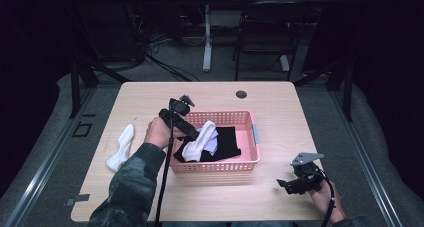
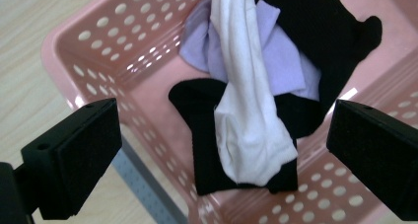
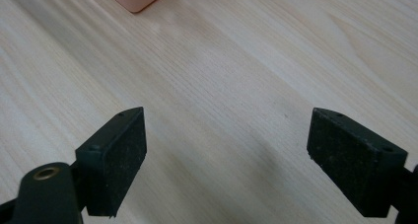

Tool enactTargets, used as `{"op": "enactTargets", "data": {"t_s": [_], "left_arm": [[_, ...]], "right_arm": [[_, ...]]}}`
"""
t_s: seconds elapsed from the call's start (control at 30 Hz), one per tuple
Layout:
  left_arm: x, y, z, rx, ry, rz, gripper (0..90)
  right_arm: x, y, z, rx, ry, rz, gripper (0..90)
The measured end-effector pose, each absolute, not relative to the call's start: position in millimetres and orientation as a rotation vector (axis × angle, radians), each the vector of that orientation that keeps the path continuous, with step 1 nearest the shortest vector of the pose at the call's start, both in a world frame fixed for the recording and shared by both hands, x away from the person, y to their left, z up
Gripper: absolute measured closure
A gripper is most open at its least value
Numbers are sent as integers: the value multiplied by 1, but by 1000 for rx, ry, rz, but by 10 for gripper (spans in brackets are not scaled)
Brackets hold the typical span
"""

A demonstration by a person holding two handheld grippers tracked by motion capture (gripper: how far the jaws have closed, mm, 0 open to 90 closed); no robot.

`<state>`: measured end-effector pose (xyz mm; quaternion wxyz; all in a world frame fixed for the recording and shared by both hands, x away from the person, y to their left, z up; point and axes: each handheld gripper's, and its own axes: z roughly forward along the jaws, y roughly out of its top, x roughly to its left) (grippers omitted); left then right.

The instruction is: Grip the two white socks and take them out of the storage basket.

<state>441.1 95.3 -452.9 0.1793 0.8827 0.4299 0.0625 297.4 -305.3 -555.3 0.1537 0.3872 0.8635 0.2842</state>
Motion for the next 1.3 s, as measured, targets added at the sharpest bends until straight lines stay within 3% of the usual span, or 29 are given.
{"op": "enactTargets", "data": {"t_s": [0.23,0.5,0.77,1.03,1.13,1.3], "left_arm": [[444,87,-467,2509,1209,152,6],[449,76,-484,2546,1203,112,150],[454,70,-505,2587,1202,36,431],[450,66,-512,2632,1165,6,793],[449,67,-509,2636,1154,22,848],[445,67,-500,2646,1129,37,858]], "right_arm": [[297,-307,-554,1108,2478,805,144],[295,-309,-555,1124,2468,804,144],[294,-311,-555,1128,2468,812,144],[294,-311,-555,1128,2470,802,145],[294,-311,-555,1128,2471,805,145],[294,-310,-555,1127,2469,805,145]]}}
